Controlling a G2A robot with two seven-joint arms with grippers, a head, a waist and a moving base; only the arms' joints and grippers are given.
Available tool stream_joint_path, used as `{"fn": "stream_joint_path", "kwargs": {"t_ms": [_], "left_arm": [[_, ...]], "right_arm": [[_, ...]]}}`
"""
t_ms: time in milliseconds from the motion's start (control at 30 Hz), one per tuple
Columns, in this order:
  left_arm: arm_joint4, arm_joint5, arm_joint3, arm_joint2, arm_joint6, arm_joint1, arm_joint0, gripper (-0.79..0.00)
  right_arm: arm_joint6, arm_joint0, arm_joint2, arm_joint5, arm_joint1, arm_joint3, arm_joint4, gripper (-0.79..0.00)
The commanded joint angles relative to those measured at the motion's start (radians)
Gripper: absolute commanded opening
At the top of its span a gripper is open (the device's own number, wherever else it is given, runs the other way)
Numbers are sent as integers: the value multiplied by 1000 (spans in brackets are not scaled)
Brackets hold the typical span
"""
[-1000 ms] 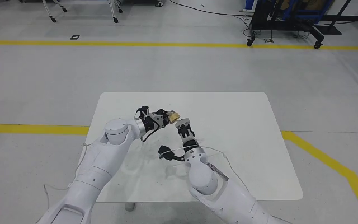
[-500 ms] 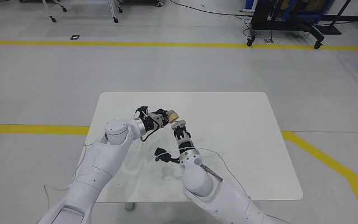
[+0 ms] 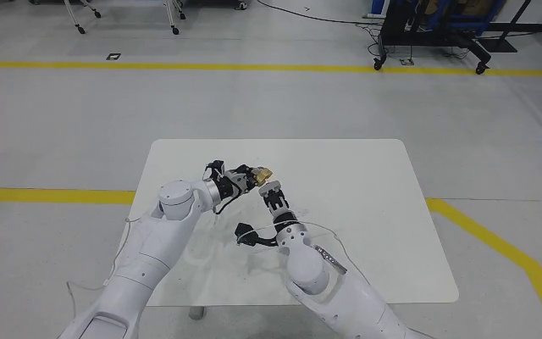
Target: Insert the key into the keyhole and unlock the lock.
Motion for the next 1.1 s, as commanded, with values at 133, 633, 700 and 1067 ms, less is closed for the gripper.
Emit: {"fn": "stream_joint_path", "kwargs": {"t_ms": [133,633,700,1067], "left_arm": [[9,-12,-8,-9,-9,2,5,-785],[68,-56,-34,-10,-22,5,19,-785],[72,-61,-39,-13,-23,6,22,-785],[150,-130,-103,-66,-44,28,71,-785]], "right_arm": [[-135,-47,81,81,23,-8,21,-785],[-288,-72,136,92,42,-36,-5,-785],[-307,-69,132,95,43,-35,-16,-785],[-338,-91,139,141,108,-82,-54,-785]]}}
